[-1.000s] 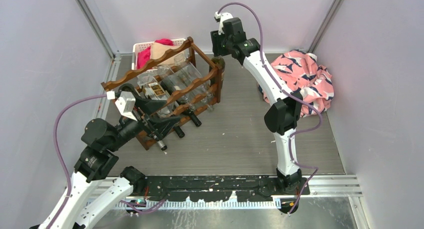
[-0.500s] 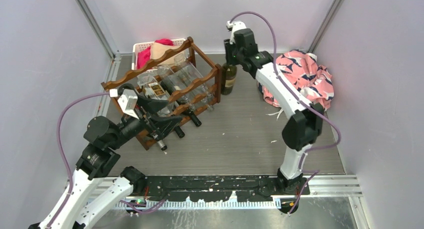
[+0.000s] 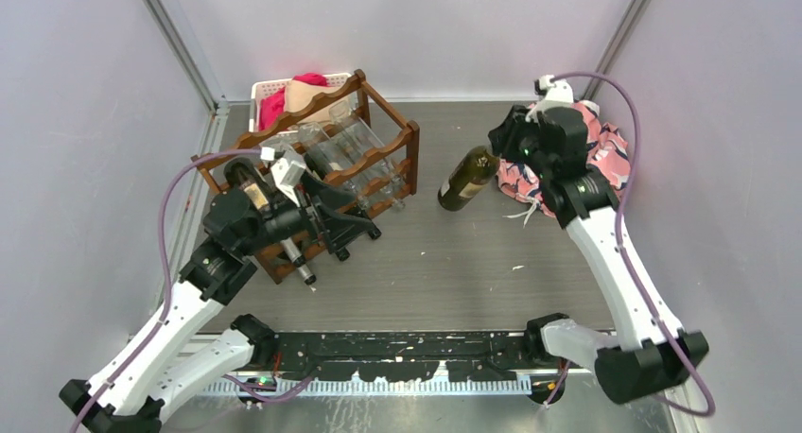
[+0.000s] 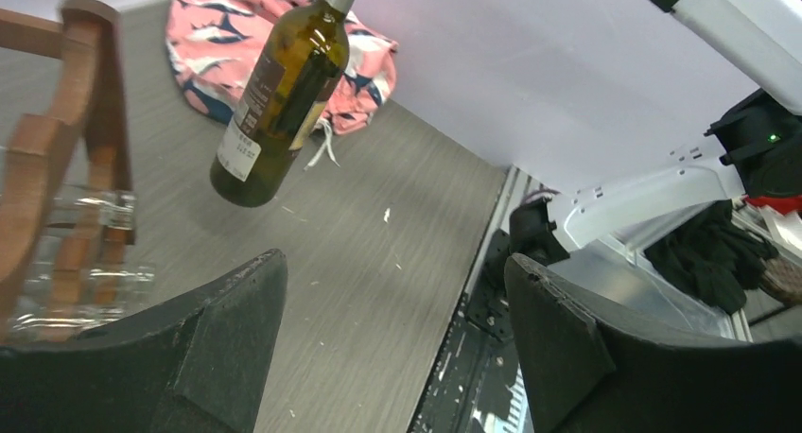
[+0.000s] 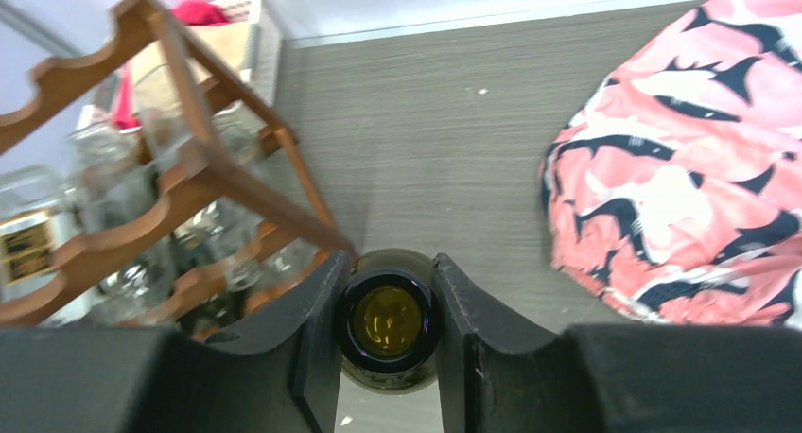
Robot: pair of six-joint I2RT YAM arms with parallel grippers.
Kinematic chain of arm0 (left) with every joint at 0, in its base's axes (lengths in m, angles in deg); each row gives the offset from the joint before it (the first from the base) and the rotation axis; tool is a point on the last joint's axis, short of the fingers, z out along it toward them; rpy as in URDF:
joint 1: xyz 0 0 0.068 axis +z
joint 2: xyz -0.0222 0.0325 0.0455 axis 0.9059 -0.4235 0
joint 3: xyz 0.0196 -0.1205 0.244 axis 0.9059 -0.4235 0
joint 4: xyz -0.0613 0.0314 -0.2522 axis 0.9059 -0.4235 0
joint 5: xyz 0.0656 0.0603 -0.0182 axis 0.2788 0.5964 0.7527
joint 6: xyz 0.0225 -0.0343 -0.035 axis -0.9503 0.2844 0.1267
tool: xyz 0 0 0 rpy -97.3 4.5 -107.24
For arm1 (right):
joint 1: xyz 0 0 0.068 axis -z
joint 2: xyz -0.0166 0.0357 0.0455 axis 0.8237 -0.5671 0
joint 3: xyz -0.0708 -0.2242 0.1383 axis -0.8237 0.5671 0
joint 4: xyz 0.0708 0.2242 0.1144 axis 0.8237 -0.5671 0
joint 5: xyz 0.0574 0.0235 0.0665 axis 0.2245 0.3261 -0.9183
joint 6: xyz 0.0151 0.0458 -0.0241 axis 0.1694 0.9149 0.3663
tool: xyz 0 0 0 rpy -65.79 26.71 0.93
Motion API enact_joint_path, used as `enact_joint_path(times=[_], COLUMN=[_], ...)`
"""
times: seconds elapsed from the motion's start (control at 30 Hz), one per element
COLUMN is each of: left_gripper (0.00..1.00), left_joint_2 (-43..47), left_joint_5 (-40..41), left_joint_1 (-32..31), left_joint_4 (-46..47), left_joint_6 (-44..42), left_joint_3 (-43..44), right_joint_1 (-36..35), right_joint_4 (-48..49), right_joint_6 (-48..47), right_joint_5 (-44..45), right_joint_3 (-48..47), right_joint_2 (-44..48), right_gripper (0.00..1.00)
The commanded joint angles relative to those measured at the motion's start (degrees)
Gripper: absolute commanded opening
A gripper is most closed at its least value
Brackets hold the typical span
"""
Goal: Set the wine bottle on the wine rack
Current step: Pick up the wine bottle from the center of the board.
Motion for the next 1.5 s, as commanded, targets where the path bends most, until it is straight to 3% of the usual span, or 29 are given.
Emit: enact_joint_path(times=[0.0, 0.23, 0.33, 0.5, 0.83, 1.07, 1.47], left_gripper=[0.84, 0.84, 0.84, 0.87, 0.99, 1.0, 1.0], left_joint_2=[-1.51, -5.76, -7.79, -10.3, -18.96, -26.36, -38.43], left_joint_5=[-2.79, 8.67, 12.52, 14.2, 16.39, 18.05, 23.74], left_joint_1=[-4.13, -18.57, -23.8, -26.81, -27.5, -27.88, -30.23], left_joint_4=[6.54, 3.2, 2.89, 8.89, 28.37, 38.15, 44.26], left_joint_6=[-2.18, -17.79, -28.31, -39.24, -33.91, -23.75, -22.22], left_joint_3=[-0.84, -1.51, -3.47, -9.9, -17.22, -17.37, -17.19], right_joint_1=[0.42, 0.96, 1.13, 1.4, 1.68, 1.75, 1.99], right_joint_4=[6.12, -1.46, -4.06, -6.88, -6.06, -3.49, -2.35], right_joint_6=[7.06, 9.17, 9.94, 11.45, 14.96, 16.75, 18.04], right_joint_5=[-8.73, -14.12, -16.75, -20.44, -26.07, -27.73, -29.63], right_joint_3=[3.94, 8.89, 10.35, 12.9, 17.76, 20.12, 20.74], right_joint_2=[10.22, 19.23, 21.53, 24.65, 26.42, 26.78, 27.1], right_gripper=[0.01, 0.01, 0.01, 0.01, 0.01, 0.01, 0.01])
